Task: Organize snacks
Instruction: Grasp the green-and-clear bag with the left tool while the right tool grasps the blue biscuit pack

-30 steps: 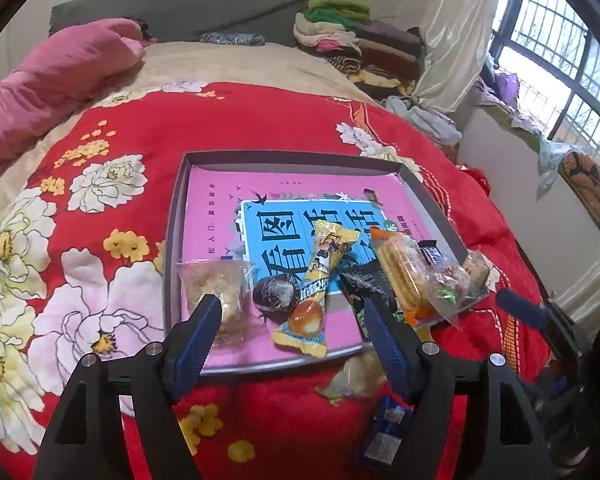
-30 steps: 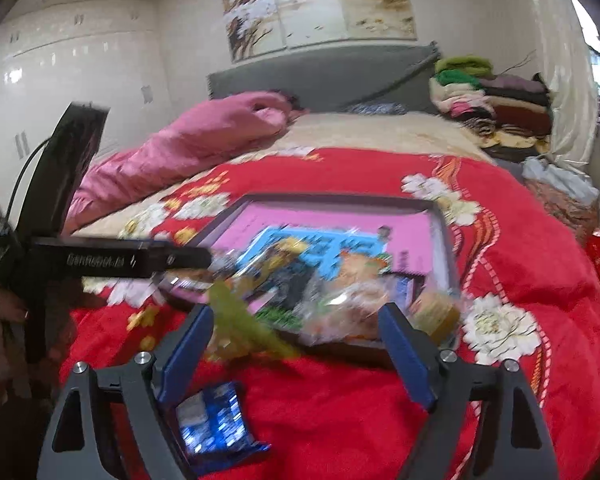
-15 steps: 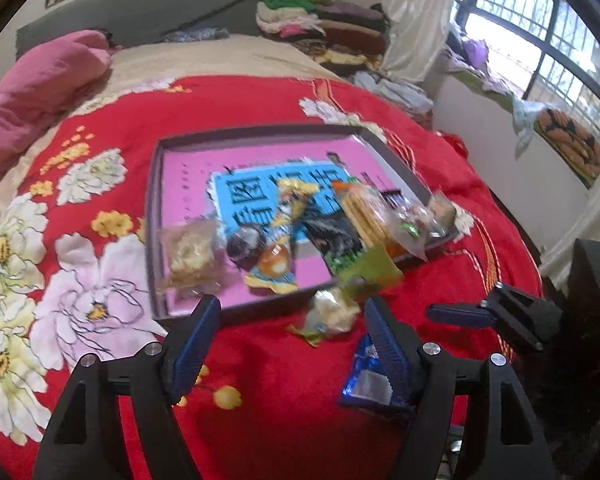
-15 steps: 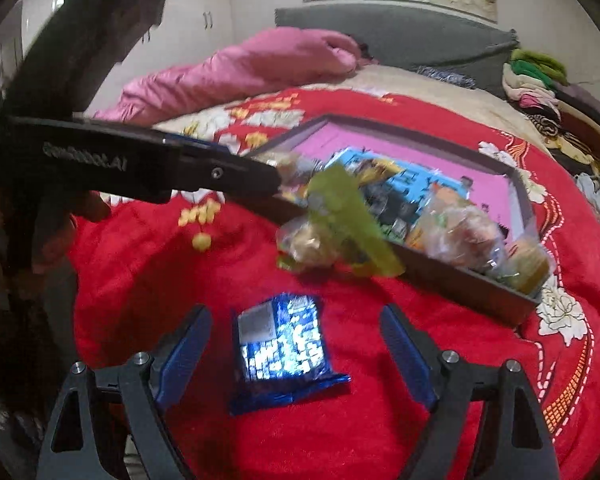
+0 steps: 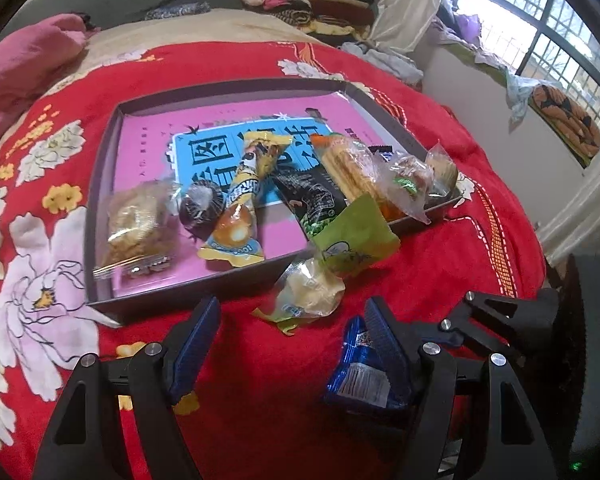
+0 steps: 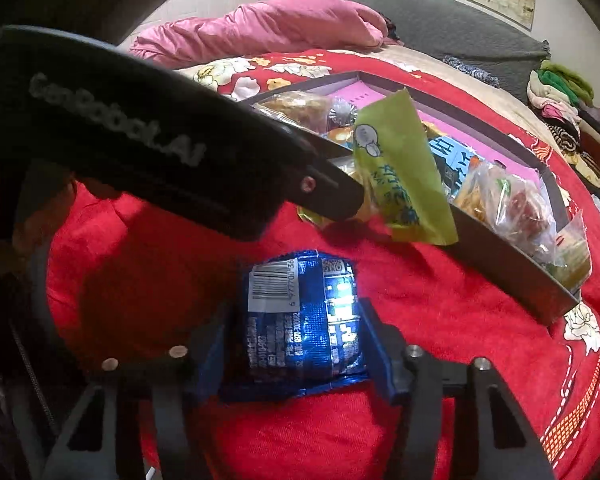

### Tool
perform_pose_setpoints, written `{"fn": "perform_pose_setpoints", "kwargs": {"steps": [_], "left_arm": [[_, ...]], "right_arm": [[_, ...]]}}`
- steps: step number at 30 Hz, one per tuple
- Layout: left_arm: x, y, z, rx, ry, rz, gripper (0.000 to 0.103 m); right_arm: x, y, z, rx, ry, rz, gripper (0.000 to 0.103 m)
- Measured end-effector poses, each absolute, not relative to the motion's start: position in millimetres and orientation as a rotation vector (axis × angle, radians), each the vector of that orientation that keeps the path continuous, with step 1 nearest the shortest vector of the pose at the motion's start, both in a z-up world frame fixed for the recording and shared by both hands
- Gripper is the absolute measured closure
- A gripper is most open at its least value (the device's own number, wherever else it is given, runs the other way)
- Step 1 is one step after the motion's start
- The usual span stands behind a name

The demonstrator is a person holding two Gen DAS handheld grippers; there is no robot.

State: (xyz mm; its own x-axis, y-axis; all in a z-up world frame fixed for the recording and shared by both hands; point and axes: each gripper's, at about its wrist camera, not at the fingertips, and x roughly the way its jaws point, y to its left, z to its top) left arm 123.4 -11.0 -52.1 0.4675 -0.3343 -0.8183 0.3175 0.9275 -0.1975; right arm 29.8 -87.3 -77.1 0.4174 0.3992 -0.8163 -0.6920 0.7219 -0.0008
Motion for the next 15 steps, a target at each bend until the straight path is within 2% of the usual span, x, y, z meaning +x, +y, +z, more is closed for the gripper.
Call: {"fn": "perform_pose_setpoints", "kwargs": {"steps": [8, 10, 12, 15], "left_arm": [[134.4, -21.0, -65.8, -0.049, 1.035, -0.414, 0.029], [137.4, -24.2, -70.5, -0.058, 1.05, -0.408, 0.039], [139.6, -26.0, -74.2, -0.072, 1.063, -0.399, 0.04], [141.9, -28.2, -79.7, -0.064, 1.072, -0.377, 0.061]], "right_arm": [[30.2, -117.8, -67.2, -0.297, 0.977, 0.617, 0.05], [32.7, -132.8, -64.4, -0.248, 0.991, 0.567, 0.05], [36.8, -150.7, -59.6, -0.184, 0.99, 0.513, 0.05], [39.1, -166.1, -51.7, -0.094, 0.969, 0.499, 0.05]]}}
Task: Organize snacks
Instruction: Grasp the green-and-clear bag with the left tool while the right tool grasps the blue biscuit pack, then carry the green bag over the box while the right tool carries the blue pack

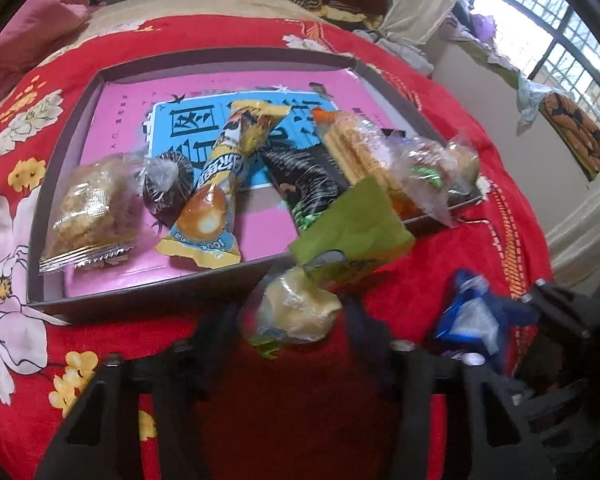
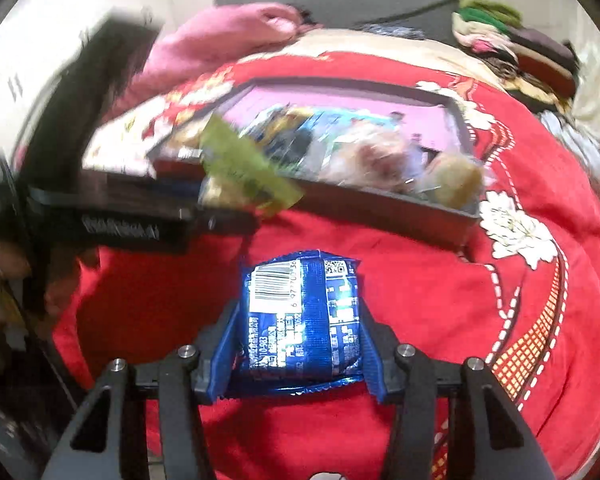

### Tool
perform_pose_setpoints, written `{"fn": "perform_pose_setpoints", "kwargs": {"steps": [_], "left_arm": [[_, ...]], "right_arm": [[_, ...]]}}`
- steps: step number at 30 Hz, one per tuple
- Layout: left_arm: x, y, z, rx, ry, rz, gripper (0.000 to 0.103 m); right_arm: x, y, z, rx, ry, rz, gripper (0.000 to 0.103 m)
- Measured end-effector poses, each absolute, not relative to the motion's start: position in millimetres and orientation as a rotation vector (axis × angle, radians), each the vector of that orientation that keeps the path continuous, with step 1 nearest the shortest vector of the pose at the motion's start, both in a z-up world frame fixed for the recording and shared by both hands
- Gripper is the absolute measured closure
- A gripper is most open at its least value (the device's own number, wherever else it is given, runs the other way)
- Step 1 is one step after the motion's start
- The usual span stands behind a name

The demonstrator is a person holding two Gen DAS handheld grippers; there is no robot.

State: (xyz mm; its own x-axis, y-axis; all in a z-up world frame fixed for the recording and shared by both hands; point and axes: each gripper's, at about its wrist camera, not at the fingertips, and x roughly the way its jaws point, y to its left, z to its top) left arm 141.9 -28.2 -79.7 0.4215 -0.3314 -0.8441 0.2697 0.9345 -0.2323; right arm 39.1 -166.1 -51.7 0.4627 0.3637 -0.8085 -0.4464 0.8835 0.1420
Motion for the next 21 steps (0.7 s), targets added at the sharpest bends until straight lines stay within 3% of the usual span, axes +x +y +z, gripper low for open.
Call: {"fn": "perform_pose_setpoints", "kwargs": {"steps": [4, 21], "left_arm": [[139.5, -27.9, -76.7, -0.075, 1.058, -0.395, 0.067], [122.3, 46.8, -15.5, -0.208, 0.931, -0.275, 0.068]], "right_arm": [[38.4, -169.6, -46.5, -0.051, 0.95, 0.515, 0.05], [54.1, -140.8, -12.1, 0.002, 0.84, 0.579, 0.05]]}}
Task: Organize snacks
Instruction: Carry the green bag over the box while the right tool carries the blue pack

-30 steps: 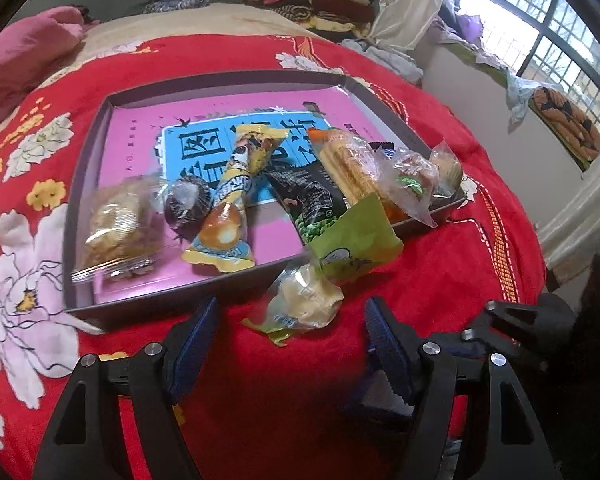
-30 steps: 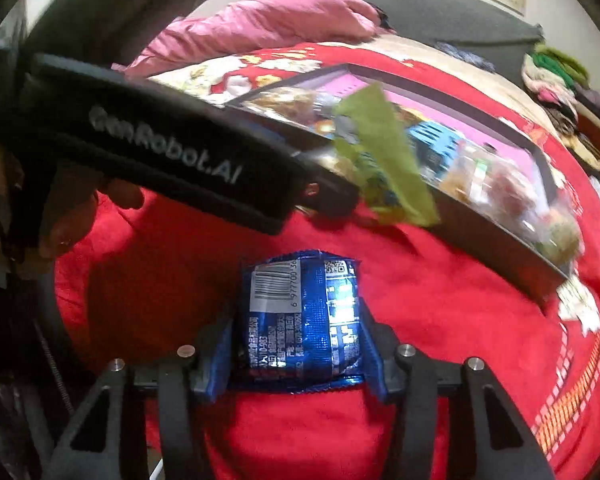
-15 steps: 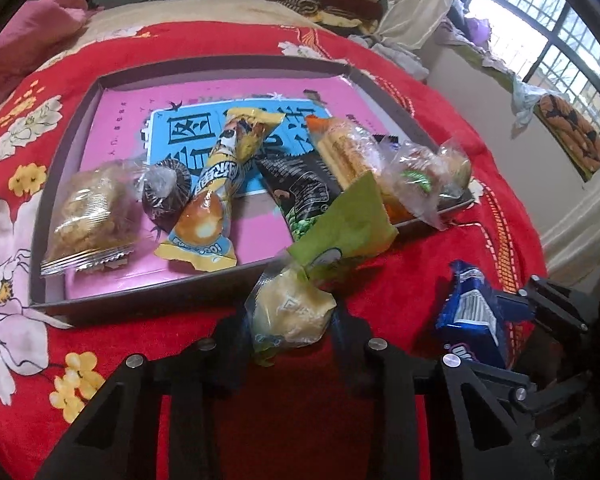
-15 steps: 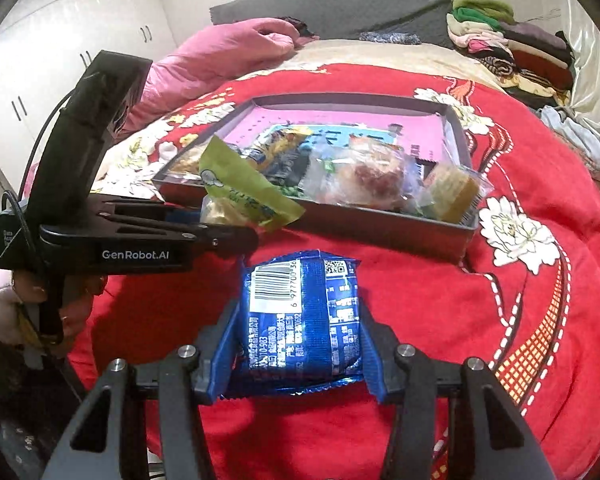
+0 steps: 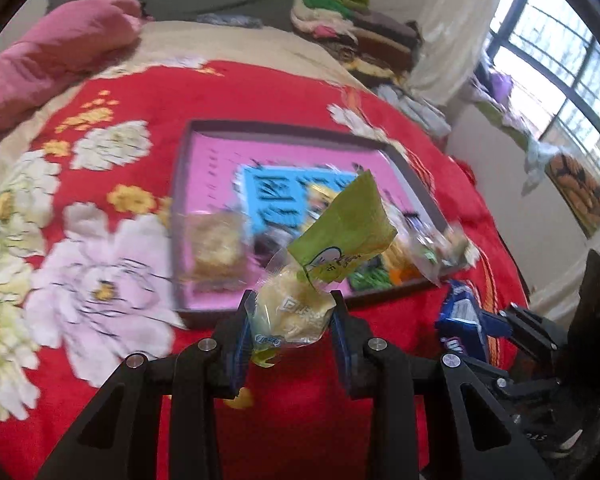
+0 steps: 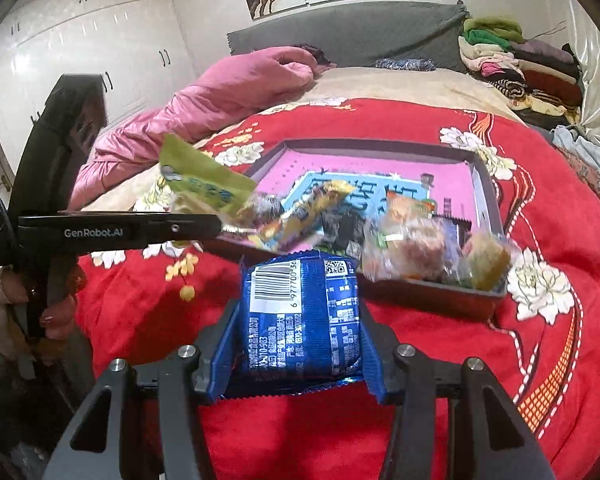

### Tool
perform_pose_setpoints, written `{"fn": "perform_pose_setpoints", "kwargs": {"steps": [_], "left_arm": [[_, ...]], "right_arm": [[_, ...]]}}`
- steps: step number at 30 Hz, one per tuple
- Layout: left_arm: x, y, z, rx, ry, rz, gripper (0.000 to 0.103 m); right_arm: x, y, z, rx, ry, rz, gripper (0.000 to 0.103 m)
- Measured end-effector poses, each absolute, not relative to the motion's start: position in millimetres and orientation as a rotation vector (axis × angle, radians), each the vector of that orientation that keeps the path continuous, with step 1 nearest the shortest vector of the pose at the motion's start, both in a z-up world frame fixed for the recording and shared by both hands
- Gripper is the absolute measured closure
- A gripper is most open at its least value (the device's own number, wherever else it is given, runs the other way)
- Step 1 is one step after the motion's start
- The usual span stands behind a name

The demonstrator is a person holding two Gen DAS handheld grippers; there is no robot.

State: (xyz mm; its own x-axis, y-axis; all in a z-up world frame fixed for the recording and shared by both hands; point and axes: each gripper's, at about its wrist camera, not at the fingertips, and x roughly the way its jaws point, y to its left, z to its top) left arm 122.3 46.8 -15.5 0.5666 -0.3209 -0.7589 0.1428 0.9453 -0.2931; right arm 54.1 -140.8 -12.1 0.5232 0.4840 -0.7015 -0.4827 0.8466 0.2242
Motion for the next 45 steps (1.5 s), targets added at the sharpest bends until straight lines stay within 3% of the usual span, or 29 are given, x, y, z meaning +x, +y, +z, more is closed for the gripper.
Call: {"fn": "perform_pose_setpoints", "kwargs": {"steps": [20, 45], "left_arm": [[143.7, 83.9, -12.3, -0.259, 0.901, -0.2, 0.068], [165.6, 56.1, -37.6, -0.233, 0.97, -0.231, 0.068]], "right_arm": [[102.5, -96.9, 4.9, 0.048, 0.776, 0.511, 0.05], [121.8, -106.9, -0.8, 0.058, 0.79, 0.41, 0.05]]}}
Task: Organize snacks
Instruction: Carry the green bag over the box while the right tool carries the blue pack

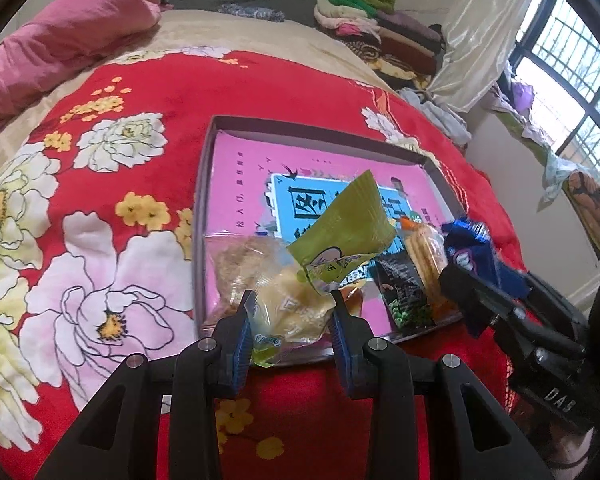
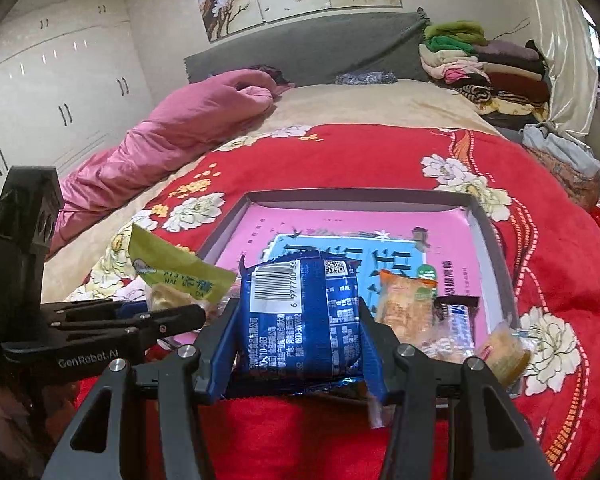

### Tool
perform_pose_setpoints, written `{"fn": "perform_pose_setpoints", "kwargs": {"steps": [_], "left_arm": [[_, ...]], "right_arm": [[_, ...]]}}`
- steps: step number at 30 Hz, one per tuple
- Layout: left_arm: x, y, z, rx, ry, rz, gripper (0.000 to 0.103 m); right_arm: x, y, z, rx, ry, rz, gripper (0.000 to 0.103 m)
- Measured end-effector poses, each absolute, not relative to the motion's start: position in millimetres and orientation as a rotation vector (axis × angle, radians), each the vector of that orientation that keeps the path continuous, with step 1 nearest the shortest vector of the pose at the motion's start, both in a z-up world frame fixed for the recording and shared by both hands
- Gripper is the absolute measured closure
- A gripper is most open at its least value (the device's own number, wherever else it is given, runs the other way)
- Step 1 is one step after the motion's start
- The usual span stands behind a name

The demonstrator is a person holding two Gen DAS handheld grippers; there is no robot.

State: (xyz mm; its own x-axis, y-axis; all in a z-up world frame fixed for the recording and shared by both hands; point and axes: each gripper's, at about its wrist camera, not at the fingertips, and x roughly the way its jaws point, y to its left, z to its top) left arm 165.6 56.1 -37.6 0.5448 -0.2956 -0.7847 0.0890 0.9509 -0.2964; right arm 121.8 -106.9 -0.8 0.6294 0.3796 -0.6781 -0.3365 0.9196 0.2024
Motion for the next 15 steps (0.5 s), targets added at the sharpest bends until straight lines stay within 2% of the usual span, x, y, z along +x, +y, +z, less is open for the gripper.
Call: {"fn": "perform_pose_setpoints", "kwargs": {"steps": [15], "left_arm": [[172.2, 48.6, -47.0, -0.216, 0.987, -0.23, 0.068]], "right_arm": [[124.3, -120.6, 8.4, 0.103, 0.756, 0.383, 0.05]]}}
